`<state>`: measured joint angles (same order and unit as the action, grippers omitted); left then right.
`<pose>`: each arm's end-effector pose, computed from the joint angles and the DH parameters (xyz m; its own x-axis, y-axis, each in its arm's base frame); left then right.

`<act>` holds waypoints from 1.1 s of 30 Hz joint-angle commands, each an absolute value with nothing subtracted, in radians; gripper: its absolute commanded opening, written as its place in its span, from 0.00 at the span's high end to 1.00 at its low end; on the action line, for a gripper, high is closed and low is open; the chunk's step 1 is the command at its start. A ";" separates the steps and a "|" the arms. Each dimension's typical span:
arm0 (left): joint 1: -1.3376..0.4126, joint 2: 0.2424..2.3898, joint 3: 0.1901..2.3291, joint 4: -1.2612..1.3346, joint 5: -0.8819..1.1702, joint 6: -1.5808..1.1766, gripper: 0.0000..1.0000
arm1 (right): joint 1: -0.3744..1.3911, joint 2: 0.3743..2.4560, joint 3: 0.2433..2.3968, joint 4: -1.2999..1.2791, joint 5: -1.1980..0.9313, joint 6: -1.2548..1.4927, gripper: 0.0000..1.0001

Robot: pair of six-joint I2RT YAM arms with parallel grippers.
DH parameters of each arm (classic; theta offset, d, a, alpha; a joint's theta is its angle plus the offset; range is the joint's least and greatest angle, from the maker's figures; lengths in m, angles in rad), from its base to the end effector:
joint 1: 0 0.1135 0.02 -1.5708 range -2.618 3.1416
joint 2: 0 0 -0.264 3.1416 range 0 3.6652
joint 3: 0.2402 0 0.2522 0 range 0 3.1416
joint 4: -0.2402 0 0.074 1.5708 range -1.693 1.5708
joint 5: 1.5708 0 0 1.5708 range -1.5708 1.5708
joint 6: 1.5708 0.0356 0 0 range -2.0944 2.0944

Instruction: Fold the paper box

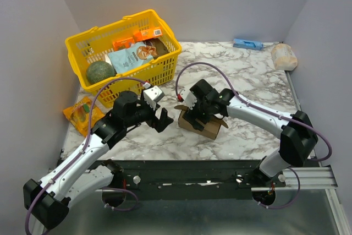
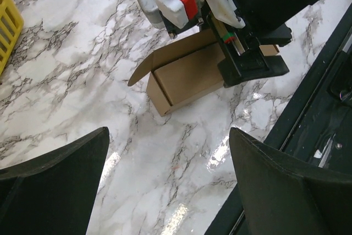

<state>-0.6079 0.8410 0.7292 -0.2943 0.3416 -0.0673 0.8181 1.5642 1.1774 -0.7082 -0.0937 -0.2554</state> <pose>0.1515 -0.1200 0.3001 -0.3767 0.1849 -0.9077 0.7672 0.6115 -0.1938 0.2149 0.2343 0.2434 -0.3970 -0.7918 -0.4642 -0.8849 0.4644 -0.0352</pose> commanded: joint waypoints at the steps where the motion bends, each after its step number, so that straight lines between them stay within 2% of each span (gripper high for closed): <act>1: -0.600 0.830 0.739 -0.288 0.327 -0.051 0.01 | 0.825 1.552 1.215 -0.704 -0.089 -0.250 0.13; 5: -0.600 0.834 0.742 -0.278 0.330 -0.051 0.01 | 0.824 1.505 1.215 -0.695 -0.065 -0.206 0.04; 12: -0.601 0.958 0.827 -0.305 0.314 -0.031 0.01 | 0.822 1.373 1.229 -0.745 0.035 -0.043 0.03; 16: -0.601 1.044 0.893 -0.316 0.290 -0.015 0.02 | 0.805 1.277 1.168 -0.775 0.072 0.070 0.04; 19: -0.601 1.130 0.945 -0.330 0.244 -0.020 0.05 | 0.781 1.195 1.097 -0.788 0.093 0.153 0.07; 26: -0.601 1.295 1.051 -0.377 0.256 -0.005 0.18 | 0.750 1.118 1.002 -0.841 0.137 0.264 0.23; 33: -0.601 1.367 1.063 -0.396 0.291 0.038 0.19 | 0.750 1.103 0.996 -0.900 0.169 0.299 0.34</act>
<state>-0.6033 1.3457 1.0412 -0.3614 0.2668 -0.0051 0.7521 1.1286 1.0046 -0.8440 0.1196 0.2539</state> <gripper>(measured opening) 0.813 0.680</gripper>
